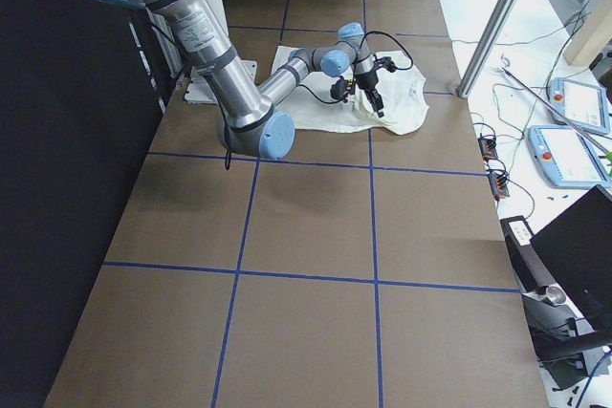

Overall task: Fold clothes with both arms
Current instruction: 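Move both grippers down to the shirt hem corners nearest the robot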

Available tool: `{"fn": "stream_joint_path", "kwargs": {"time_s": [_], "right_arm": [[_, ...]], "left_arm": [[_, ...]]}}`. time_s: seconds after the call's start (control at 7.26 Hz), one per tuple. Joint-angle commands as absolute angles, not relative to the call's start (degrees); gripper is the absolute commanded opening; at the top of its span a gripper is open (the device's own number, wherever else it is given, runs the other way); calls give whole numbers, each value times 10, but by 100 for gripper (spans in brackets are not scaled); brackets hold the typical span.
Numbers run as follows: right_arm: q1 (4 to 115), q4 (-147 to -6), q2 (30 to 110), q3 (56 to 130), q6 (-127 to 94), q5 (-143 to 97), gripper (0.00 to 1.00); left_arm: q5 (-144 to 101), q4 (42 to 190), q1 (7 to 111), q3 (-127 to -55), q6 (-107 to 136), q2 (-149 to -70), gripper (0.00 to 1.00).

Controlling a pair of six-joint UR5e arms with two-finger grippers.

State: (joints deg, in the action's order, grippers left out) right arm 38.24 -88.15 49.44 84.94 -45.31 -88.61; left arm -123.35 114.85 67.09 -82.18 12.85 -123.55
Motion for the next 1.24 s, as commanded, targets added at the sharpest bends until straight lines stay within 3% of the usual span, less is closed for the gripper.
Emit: {"fn": "stream_joint_path", "kwargs": {"time_s": [0.0,0.55,0.83,1.1], "right_arm": [[412,-862,504,902,-536,-982,100],[363,-766,651,1075,-797,-1029,100],[269,-765,728,1166,-905,-946,100],[170,-765,779,1199,-981,-856,100]], "left_arm": [[-1210,1150,645,-872,183,-1197,100],[-1174,1150,525,-1100,445,-1059,99],[-1120,1151,438,-1164,598,-1018,71],[-1020,1153,317,-1189,716,-989,75]]}}
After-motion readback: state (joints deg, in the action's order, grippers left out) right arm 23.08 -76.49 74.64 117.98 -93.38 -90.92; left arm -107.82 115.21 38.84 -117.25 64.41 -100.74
